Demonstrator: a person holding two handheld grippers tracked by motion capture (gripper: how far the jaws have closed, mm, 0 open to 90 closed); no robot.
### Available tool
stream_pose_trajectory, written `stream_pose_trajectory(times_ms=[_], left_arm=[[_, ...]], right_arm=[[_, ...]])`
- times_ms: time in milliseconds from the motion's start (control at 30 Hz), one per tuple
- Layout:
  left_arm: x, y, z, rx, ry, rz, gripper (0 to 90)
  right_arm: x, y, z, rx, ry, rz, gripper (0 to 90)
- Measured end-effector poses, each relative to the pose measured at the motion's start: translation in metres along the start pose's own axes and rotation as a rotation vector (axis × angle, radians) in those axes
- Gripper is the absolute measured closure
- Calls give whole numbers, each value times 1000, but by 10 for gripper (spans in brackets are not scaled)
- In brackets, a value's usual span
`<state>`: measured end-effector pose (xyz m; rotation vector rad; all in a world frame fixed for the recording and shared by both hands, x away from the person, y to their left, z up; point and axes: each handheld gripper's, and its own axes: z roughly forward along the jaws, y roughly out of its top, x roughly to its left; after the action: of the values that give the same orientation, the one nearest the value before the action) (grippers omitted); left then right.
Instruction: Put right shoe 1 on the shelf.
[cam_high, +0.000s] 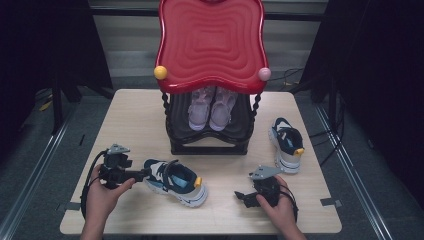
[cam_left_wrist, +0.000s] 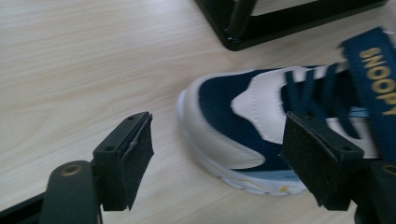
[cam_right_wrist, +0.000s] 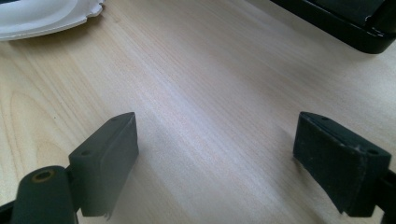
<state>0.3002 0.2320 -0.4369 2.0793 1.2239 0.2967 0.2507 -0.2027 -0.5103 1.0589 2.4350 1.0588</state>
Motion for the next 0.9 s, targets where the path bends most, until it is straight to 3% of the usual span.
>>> stream_pose_trajectory(times_ms=[433, 900], left_arm=[[-26, 23, -5, 36, -149, 58, 266], [-45, 38, -6, 100, -250, 99, 285]], right_arm=[[0, 0, 0, 0, 0, 0, 136], [0, 0, 0, 0, 0, 0, 136]])
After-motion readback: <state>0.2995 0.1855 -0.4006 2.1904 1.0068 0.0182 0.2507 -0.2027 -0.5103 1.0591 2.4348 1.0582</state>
